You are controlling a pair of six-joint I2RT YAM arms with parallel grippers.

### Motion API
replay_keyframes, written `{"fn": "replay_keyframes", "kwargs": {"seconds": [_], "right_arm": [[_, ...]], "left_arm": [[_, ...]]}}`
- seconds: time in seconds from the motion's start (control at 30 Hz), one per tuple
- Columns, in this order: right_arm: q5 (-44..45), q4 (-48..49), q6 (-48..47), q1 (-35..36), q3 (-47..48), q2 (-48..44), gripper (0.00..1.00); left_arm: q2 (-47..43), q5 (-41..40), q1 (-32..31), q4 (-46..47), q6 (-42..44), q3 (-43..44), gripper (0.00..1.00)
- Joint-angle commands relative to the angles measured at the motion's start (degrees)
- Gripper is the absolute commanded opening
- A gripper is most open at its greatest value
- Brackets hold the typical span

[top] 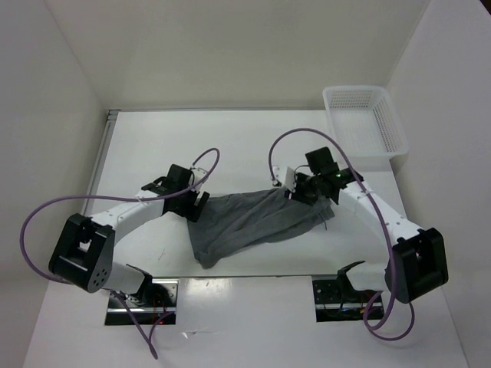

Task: Fold and stack the shorts
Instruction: Fold the shorts

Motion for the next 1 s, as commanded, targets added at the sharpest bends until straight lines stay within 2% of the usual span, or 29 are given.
{"fn": "replay_keyframes", "kwargs": {"seconds": [0.0,0.07,0.13,0.23,0.27,0.37,0.4,0.47,0.63,0.77,0.83,0.9,0.93,0.97], "right_arm": [[1.3,4.0,1.2,3.4,-3.6,0.4,0.41],[3.3,3.2,0.2,3.4,-6.0,0.9,0.29],[7.0,1.2,-5.6,3.4,-8.7,0.9,0.24],[14.0,0.3,-9.6,3.4,-12.6,0.4,0.09],[15.2,1.3,-10.3,3.4,-13.9,0.4,0.02],[16.0,-0.4,-13.1,3.4,-15.0,-0.7,0.00],[15.2,-1.1,-13.1,3.4,-15.0,-1.3,0.00],[14.6,-1.6,-13.1,3.4,-15.0,-1.9,0.00],[15.2,4.5,-13.7,3.4,-17.1,-1.1,0.00],[15.2,11.2,-14.5,3.4,-15.5,0.5,0.00],[14.6,14.4,-12.0,3.4,-13.0,2.1,0.00],[14.0,16.9,-5.7,3.4,-10.8,2.7,0.00],[14.0,18.6,-3.3,3.4,-8.0,2.7,0.00],[13.5,18.6,-0.8,3.4,-6.3,2.7,0.00]], "left_arm": [[2.3,-1.4,0.1,5.9,0.2,0.6,0.89],[4.8,-1.4,0.1,8.1,0.2,0.6,0.89],[7.5,-2.0,0.1,10.6,0.2,0.0,0.85],[10.3,-2.0,0.1,11.9,0.2,0.0,0.72],[10.8,-2.0,0.1,11.9,0.2,0.6,0.56],[12.1,-2.0,0.7,12.4,0.2,2.2,0.25],[12.8,-2.5,1.4,13.4,0.2,2.8,0.11],[13.7,-3.9,3.4,13.9,0.2,4.9,0.00],[19.0,-5.0,10.8,13.9,0.2,12.7,0.00],[22.0,-6.4,11.9,13.9,0.2,17.8,0.03],[24.5,-7.1,12.4,12.0,0.2,22.2,0.19],[26.1,-6.6,12.4,6.0,0.2,26.1,0.57],[26.1,-6.6,12.4,4.2,0.2,27.5,0.70],[25.0,-4.9,12.4,2.2,0.2,28.2,0.73]]}}
